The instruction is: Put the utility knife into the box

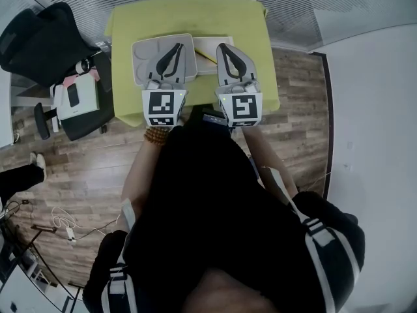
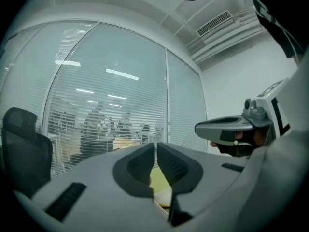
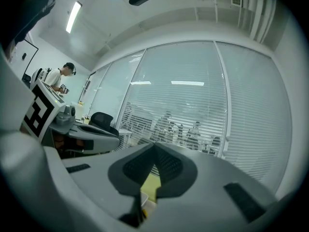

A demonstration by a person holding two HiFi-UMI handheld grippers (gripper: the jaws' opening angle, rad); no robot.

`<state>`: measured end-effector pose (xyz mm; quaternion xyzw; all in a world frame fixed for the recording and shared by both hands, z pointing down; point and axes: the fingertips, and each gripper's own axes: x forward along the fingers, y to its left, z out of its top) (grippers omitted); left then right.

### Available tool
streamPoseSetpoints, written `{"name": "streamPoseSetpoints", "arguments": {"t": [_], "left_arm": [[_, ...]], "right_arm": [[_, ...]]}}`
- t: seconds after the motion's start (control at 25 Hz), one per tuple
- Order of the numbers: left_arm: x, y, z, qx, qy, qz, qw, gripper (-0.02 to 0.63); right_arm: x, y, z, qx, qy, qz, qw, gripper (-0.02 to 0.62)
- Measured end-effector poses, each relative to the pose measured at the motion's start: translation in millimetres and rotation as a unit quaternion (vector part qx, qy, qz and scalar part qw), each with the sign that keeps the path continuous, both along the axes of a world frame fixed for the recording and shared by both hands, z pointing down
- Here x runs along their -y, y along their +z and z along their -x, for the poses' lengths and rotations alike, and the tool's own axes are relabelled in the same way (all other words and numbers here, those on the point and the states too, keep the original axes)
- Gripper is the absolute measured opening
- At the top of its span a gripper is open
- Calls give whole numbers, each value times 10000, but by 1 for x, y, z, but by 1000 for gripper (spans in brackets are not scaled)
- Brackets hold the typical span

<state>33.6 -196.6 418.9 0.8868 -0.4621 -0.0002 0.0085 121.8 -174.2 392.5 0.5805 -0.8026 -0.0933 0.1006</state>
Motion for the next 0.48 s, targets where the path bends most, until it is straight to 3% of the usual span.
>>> {"name": "streamPoseSetpoints", "arguments": {"t": [0.48], "left_arm": [[3, 0, 1, 1, -19, 18, 10000, 25]], "right_arm": [[6, 5, -6, -31, 18, 67, 10000, 0]]}}
